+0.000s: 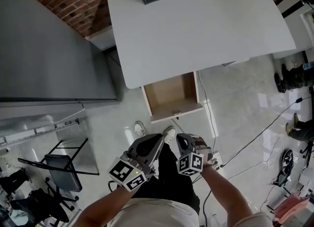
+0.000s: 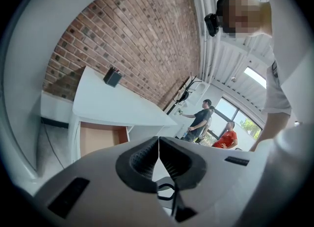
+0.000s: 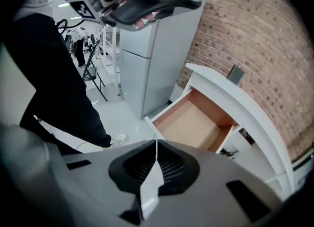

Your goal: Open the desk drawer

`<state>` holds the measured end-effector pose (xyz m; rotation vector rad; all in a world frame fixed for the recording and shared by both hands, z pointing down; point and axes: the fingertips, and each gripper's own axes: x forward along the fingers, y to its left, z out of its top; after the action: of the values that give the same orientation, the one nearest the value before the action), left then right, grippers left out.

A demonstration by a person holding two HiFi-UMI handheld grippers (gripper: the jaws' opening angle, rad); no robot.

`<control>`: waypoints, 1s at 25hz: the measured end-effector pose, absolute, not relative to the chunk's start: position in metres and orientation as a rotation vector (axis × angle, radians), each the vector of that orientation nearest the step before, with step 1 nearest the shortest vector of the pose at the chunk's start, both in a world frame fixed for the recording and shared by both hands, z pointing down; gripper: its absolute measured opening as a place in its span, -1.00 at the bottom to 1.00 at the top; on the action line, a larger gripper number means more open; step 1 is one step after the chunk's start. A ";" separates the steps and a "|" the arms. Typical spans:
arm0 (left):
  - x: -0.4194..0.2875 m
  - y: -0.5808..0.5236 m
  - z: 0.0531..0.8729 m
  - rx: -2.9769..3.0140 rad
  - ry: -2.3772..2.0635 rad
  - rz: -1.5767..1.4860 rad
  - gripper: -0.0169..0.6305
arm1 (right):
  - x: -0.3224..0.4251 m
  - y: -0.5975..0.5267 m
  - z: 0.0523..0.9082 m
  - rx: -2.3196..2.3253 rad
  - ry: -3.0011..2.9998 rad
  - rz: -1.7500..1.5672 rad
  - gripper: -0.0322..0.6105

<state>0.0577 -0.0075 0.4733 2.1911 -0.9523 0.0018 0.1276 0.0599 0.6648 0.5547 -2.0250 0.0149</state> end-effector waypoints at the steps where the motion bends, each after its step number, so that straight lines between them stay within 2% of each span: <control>1: 0.056 -0.005 0.467 2.197 -0.954 0.002 -0.92 | 0.125 0.060 0.655 0.577 -2.033 0.022 -0.84; 9: 0.036 -0.019 0.431 2.264 -1.010 -0.014 -0.92 | 0.085 0.018 0.567 0.774 -2.225 0.090 -0.84; 15: 0.027 -0.034 0.394 2.308 -1.018 -0.076 -0.92 | 0.052 0.020 0.536 0.785 -2.260 0.134 -0.84; 25: -0.049 -0.047 0.348 2.394 -1.051 -0.198 -0.92 | -0.005 0.008 0.449 1.041 -2.302 0.145 -0.84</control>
<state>-0.0486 -0.0469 0.3481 2.3939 -1.0510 -0.1980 -0.0055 0.0080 0.4487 1.0411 -2.3022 0.1447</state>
